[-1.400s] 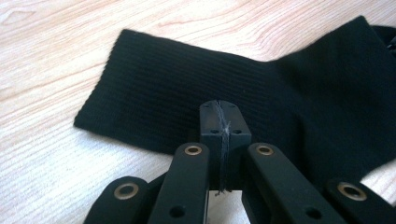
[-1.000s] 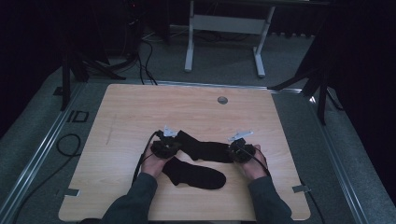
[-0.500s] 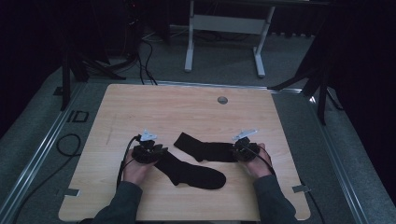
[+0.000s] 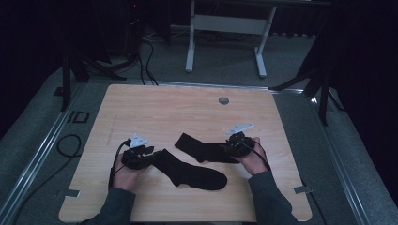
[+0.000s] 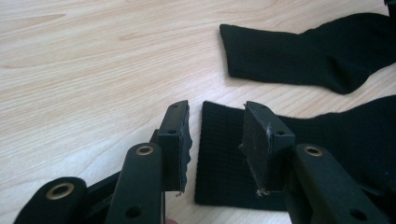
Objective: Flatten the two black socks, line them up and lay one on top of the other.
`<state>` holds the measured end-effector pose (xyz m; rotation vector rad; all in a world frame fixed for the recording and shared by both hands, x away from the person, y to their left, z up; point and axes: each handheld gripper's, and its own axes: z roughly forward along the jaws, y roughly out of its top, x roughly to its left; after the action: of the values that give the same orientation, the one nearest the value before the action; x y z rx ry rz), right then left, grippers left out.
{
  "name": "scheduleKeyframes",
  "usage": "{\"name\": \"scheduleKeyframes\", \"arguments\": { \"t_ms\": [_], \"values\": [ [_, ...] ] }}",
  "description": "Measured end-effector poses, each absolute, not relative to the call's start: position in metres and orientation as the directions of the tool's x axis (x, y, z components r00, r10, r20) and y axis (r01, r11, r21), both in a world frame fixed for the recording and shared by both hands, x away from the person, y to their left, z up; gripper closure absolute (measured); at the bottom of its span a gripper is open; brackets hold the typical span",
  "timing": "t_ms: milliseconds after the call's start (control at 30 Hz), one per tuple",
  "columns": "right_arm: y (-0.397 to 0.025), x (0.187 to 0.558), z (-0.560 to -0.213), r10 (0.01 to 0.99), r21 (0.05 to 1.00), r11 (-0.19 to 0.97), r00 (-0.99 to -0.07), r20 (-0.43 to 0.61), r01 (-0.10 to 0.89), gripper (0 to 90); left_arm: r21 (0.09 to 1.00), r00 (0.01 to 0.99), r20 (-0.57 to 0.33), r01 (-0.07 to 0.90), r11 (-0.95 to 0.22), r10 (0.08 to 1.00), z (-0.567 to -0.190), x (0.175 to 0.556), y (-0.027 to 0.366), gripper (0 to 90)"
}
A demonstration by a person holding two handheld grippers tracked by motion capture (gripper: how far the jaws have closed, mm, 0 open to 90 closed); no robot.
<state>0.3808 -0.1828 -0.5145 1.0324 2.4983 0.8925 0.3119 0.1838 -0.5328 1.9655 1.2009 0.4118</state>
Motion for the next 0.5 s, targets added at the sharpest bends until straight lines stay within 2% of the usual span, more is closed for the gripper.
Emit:
{"name": "scheduleKeyframes", "arguments": {
  "t_ms": [33, 67, 233, 500],
  "values": [
    [-0.183, 0.381, -0.514, 0.714, 0.644, 0.55, -0.699, -0.033, 0.532, 58.4, 0.757, 0.501, -0.118, 0.605, -0.249, 0.857, -0.533, 0.312, 0.184, 62.0],
    [-0.175, 0.384, -0.513, 0.709, 0.644, 0.553, -0.704, -0.031, 0.528, 54.3, 0.756, 0.498, -0.125, 0.608, -0.243, 0.858, -0.534, 0.311, 0.184, 62.0],
    [-0.158, 0.39, -0.514, 0.699, 0.647, 0.55, -0.715, -0.013, 0.527, 52.9, 0.751, 0.499, -0.125, 0.612, -0.247, 0.857, -0.536, 0.308, 0.184, 62.0],
    [-0.128, 0.395, -0.521, 0.648, 0.621, 0.612, -0.761, -0.04, 0.489, 51.3, 0.748, 0.505, -0.125, 0.613, -0.254, 0.854, -0.538, 0.302, 0.182, 61.8]
  ]
}}
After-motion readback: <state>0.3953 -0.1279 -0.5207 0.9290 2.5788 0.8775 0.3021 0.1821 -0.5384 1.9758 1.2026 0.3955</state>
